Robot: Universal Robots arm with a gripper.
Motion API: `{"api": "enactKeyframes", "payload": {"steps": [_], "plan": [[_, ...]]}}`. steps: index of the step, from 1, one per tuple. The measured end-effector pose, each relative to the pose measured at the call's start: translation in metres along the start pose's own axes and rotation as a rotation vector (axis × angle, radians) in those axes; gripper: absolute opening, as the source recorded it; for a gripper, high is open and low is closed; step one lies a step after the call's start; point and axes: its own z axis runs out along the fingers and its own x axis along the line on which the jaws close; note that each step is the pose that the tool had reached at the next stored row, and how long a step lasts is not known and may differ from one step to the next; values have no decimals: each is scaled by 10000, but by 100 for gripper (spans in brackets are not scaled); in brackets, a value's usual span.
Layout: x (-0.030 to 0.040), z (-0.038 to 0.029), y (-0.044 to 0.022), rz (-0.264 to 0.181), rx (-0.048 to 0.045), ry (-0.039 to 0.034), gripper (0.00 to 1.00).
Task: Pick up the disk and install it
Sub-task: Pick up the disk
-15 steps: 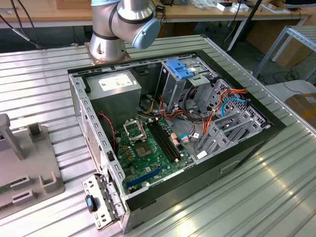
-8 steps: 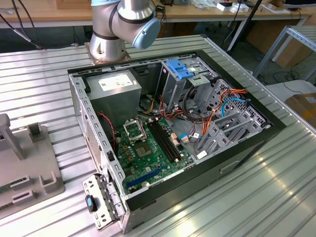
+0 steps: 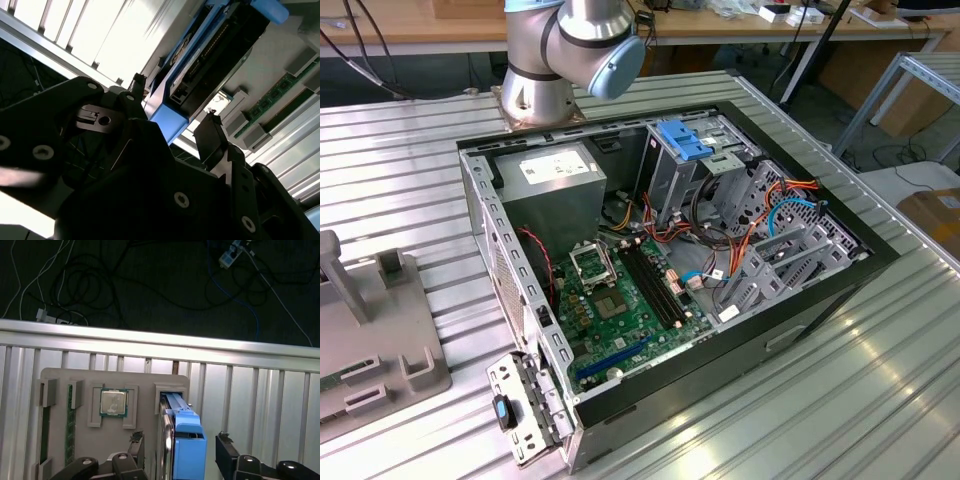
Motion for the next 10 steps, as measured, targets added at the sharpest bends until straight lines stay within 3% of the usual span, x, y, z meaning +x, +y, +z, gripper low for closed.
{"api": "enactKeyframes", "payload": {"steps": [1,10], "plan": [[0,0,0,0,0,0,64],[-1,1,18,0,0,0,62]]}}
